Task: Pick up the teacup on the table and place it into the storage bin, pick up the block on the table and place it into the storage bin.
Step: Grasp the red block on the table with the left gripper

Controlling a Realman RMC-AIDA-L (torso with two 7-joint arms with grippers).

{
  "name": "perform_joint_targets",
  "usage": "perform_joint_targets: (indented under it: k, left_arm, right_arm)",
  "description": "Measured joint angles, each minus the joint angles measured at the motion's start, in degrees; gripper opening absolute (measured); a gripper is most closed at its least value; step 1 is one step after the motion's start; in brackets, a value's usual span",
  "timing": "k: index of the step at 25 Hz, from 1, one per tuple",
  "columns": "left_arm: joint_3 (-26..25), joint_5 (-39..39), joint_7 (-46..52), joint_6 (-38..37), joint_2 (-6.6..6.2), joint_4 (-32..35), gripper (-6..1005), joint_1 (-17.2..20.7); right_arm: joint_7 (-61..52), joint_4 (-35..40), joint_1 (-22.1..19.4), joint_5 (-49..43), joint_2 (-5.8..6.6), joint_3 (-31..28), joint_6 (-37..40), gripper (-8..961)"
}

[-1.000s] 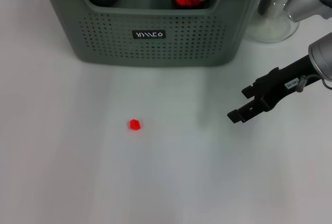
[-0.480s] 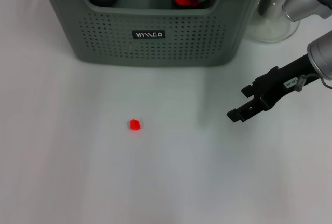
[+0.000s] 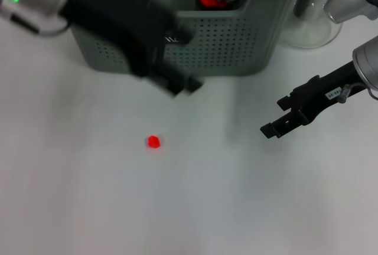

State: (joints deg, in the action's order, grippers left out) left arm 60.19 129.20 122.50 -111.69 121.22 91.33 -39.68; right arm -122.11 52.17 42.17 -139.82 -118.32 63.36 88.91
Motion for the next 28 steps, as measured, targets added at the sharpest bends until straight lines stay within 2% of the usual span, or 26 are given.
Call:
perform_joint_targets:
  k: [1, 5, 8, 9, 13, 14, 28]
  left_arm:
    - [0.00, 0.00, 0.00, 0.00, 0.00, 0.00, 825, 0.00]
    - [4.49, 13.27, -0.06, 3.06, 2.16, -5.63, 820, 0.96]
    - [6.97, 16.88, -0.10, 5.38, 2.81, -8.68, 816, 1.14]
    - [11.00, 19.26, 0.09, 9.54, 3.10, -12.68, 815, 1.53]
    - [14.18, 20.85, 0.72, 13.81, 3.13, -16.56, 810, 1.70]
    - [16.26, 22.00, 1.83, 16.96, 3.21, -19.61, 808, 1.74]
    - [19.61, 23.00, 3.35, 25.94, 3.41, -26.29, 790, 2.09]
  right_arm:
    - [0.00, -0.03, 0.00, 0.00, -0.01, 0.00, -0.02, 944]
    - [-0.03, -0.05, 0.02, -0.01, -0.05, 0.28, -0.04, 943]
    - [-0.04, -0.06, 0.06, -0.01, -0.06, 0.33, -0.04, 943]
    - [-0.05, -0.05, 0.08, -0.01, -0.06, 0.33, -0.05, 943]
    - [-0.06, -0.06, 0.07, -0.01, -0.15, 0.36, -0.06, 942]
    - [-0.06, -0.06, -0.05, -0.01, -0.17, 0.36, -0.06, 942]
    - [0.31, -0.06, -0.69, -0.01, -0.33, 0.19, -0.22, 944]
